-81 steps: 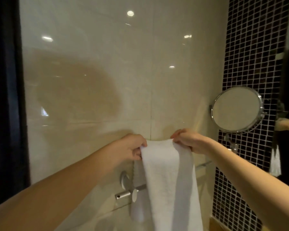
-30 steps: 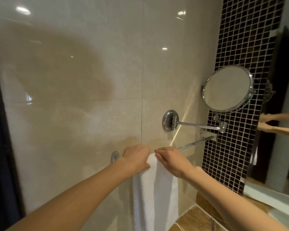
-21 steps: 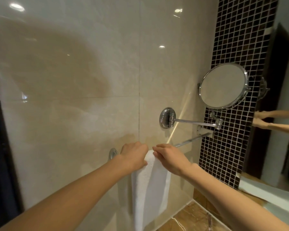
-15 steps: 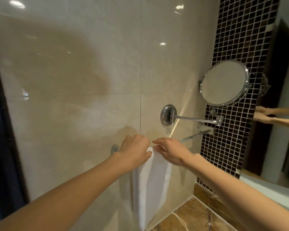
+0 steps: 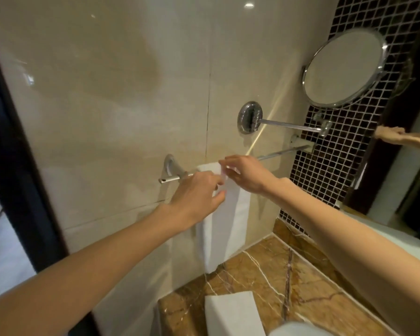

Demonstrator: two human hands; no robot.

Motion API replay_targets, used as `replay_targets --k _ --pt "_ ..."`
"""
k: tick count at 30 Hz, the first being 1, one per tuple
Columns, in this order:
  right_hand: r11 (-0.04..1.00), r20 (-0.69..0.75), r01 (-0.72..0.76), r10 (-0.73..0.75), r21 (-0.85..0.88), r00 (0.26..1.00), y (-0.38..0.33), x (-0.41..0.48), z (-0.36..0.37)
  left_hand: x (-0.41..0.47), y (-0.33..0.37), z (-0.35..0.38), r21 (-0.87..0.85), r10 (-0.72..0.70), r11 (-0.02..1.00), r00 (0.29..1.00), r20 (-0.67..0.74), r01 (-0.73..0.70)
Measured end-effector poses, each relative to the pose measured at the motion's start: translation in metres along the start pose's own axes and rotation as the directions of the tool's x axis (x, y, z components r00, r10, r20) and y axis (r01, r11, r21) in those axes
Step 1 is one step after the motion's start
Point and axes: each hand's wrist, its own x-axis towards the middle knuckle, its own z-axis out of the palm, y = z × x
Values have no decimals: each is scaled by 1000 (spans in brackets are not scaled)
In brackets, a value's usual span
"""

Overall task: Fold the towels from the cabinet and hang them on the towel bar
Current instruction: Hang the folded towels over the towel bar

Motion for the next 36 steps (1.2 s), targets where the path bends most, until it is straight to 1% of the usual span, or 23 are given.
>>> replay_targets --k 3,6,9,11,12,14,17,20,22,25,30,36 --pt "1000 -12 -18 18 -16 1000 -2 -2 3 -29 -5 26 -106 -99 990 995 -29 95" --pt "999 1 -45 45 -21 999 -4 -2 4 -59 -18 58 -142 -238 963 971 -35 231" --pt "997 -18 -73 73 -17 997 -9 1 3 -82 -42 90 -215 -433 884 901 -43 414" --pt "997 -10 -80 80 -12 997 -14 2 2 -93 -58 109 -250 -532 819 847 5 516" --pt "997 11 -75 75 -11 997 -15 3 2 -97 -65 118 -260 -557 794 829 51 550" --pt "997 53 -72 73 -24 996 -17 3 3 -102 -76 134 -285 -566 761 811 147 583" --pt "994 68 -108 109 -22 992 -16 5 2 -105 -85 150 -317 -549 734 800 243 600" --pt "991 74 -127 130 -35 989 -15 7 2 -110 -88 164 -286 -502 752 797 336 594" --pt "992 66 -120 123 -47 990 -16 7 3 -115 -89 174 -263 -490 759 788 373 596" --pt "992 50 -116 119 -50 992 -20 4 6 -122 -89 191 -282 -479 752 788 387 596" --pt "983 22 -180 181 -16 983 -21 4 9 -128 -95 208 -425 -485 685 806 340 591" --pt "973 -30 -228 229 18 973 -22 2 18 -130 -103 224 -514 -563 573 762 320 638"
